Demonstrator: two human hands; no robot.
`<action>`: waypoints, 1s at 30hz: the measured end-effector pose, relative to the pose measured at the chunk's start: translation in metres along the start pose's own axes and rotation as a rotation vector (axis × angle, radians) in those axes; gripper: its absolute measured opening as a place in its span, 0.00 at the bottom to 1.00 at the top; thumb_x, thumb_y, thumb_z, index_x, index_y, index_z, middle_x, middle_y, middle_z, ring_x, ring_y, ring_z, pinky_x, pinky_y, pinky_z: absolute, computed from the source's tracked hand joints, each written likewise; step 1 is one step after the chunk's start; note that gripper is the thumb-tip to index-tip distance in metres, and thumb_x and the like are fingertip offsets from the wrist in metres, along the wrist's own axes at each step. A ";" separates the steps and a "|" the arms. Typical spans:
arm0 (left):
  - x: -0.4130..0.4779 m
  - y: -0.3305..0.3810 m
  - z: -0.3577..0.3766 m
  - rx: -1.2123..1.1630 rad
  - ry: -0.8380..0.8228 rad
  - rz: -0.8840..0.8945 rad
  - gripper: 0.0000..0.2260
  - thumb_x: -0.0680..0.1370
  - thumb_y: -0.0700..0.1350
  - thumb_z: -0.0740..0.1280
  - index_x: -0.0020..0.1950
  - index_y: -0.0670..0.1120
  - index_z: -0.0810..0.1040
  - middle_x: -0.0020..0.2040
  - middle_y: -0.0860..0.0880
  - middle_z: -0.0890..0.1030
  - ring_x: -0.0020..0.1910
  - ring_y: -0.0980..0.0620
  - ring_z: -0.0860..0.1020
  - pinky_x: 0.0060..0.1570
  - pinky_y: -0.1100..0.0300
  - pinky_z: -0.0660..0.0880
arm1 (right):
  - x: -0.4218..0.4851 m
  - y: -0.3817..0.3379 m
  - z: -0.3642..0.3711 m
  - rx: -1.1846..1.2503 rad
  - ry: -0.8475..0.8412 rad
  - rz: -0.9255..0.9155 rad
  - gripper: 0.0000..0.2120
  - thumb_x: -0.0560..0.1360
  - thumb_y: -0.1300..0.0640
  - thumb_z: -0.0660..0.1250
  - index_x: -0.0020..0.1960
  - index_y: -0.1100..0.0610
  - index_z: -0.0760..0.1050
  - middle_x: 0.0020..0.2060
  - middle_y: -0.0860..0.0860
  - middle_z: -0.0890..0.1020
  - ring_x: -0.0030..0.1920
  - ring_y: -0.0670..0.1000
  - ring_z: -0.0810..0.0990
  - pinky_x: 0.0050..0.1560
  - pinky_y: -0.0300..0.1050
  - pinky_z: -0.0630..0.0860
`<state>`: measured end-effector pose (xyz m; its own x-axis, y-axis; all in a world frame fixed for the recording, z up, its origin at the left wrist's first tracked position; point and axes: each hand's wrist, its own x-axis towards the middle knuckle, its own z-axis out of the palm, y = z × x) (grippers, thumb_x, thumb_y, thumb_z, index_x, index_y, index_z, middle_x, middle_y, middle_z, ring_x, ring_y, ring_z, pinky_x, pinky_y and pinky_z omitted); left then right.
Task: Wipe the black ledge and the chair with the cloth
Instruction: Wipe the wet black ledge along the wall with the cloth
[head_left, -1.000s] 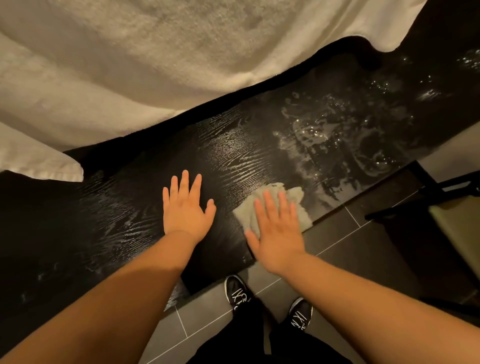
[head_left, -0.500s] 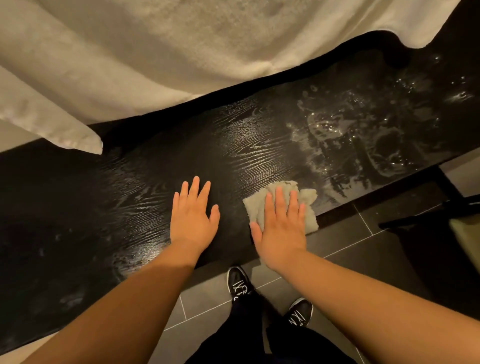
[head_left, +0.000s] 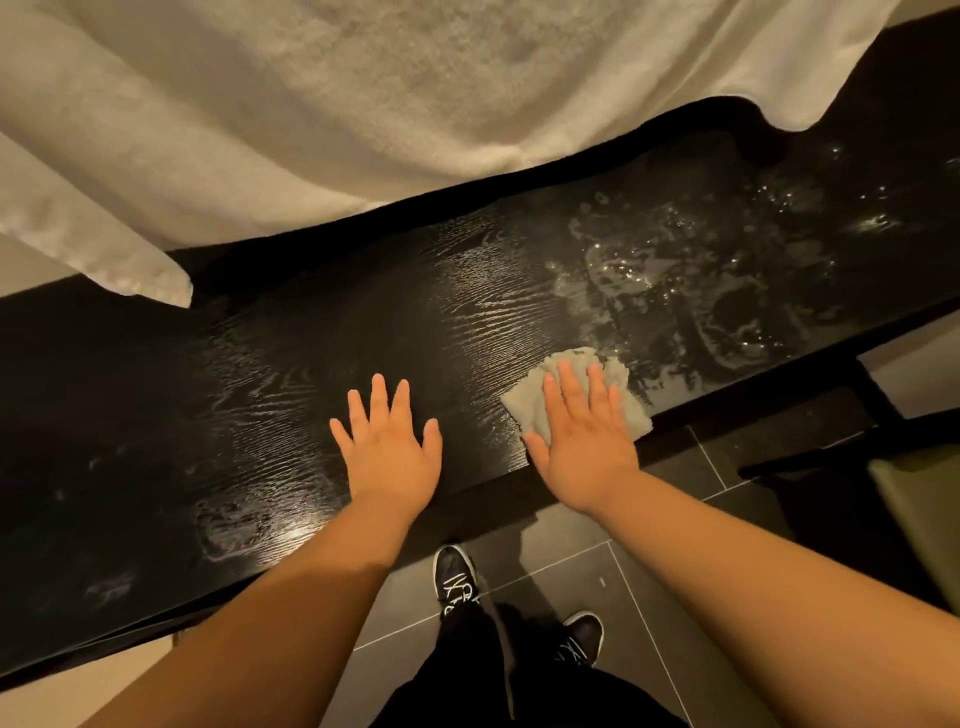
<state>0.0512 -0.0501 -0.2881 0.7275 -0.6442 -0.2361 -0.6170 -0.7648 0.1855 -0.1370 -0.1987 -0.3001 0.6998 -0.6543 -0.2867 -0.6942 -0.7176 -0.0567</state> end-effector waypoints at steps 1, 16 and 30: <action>0.000 0.011 -0.001 -0.017 -0.004 0.016 0.29 0.85 0.59 0.56 0.85 0.52 0.56 0.86 0.46 0.51 0.84 0.40 0.47 0.80 0.33 0.46 | -0.003 -0.008 0.002 0.013 0.006 -0.016 0.40 0.79 0.35 0.41 0.83 0.57 0.46 0.83 0.58 0.45 0.81 0.67 0.37 0.79 0.66 0.38; 0.035 0.086 0.022 0.077 0.057 0.152 0.32 0.83 0.64 0.50 0.85 0.55 0.54 0.86 0.47 0.50 0.84 0.39 0.47 0.81 0.38 0.46 | 0.011 0.093 0.000 0.062 0.119 0.081 0.38 0.80 0.34 0.44 0.83 0.54 0.53 0.82 0.57 0.53 0.81 0.67 0.45 0.79 0.68 0.45; 0.039 0.087 0.026 0.086 0.100 0.143 0.33 0.80 0.64 0.52 0.84 0.55 0.58 0.86 0.47 0.53 0.84 0.39 0.49 0.81 0.38 0.49 | 0.040 0.134 -0.003 0.069 0.207 0.062 0.35 0.81 0.36 0.49 0.83 0.54 0.57 0.82 0.56 0.57 0.82 0.65 0.47 0.80 0.66 0.48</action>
<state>0.0175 -0.1416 -0.3058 0.6543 -0.7473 -0.1160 -0.7364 -0.6645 0.1270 -0.2013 -0.3215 -0.3163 0.6703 -0.7366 -0.0901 -0.7417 -0.6612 -0.1126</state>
